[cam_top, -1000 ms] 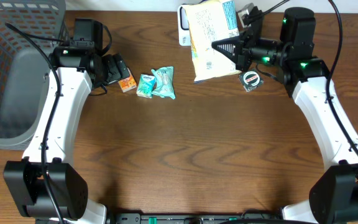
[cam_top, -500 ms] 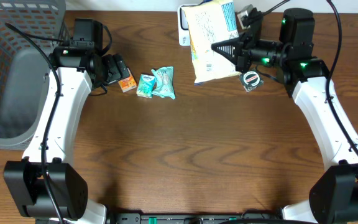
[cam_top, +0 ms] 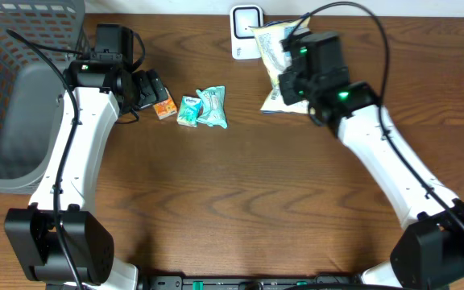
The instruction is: Scan the item barcode
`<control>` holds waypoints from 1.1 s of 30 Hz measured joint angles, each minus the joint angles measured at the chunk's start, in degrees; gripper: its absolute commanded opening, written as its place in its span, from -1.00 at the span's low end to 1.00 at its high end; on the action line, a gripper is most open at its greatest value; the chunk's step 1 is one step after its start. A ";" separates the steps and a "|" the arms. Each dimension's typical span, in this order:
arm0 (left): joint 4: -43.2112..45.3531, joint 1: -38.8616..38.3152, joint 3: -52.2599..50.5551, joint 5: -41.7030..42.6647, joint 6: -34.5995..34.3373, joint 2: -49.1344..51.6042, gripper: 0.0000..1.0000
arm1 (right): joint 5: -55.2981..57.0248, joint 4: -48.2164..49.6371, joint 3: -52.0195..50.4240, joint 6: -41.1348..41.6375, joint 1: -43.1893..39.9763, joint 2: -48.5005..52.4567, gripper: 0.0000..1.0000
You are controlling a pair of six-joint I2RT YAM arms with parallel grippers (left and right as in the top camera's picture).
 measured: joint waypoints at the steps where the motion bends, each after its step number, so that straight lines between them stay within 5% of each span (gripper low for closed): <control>1: 0.00 0.00 0.00 0.00 0.00 0.00 1.00 | 1.18 0.79 0.00 0.00 1.11 0.04 -0.98; 8: 0.00 0.00 0.00 0.00 0.00 0.00 1.00 | -4.44 9.88 0.00 2.16 4.26 -0.44 -0.98; 24: 0.02 0.00 0.00 0.00 0.00 0.00 1.00 | -66.05 12.15 0.00 5.29 -21.14 -7.15 -0.98; 33: 0.00 0.00 0.00 0.00 0.00 0.00 1.00 | -68.76 7.67 0.00 5.49 -21.42 -7.15 -0.98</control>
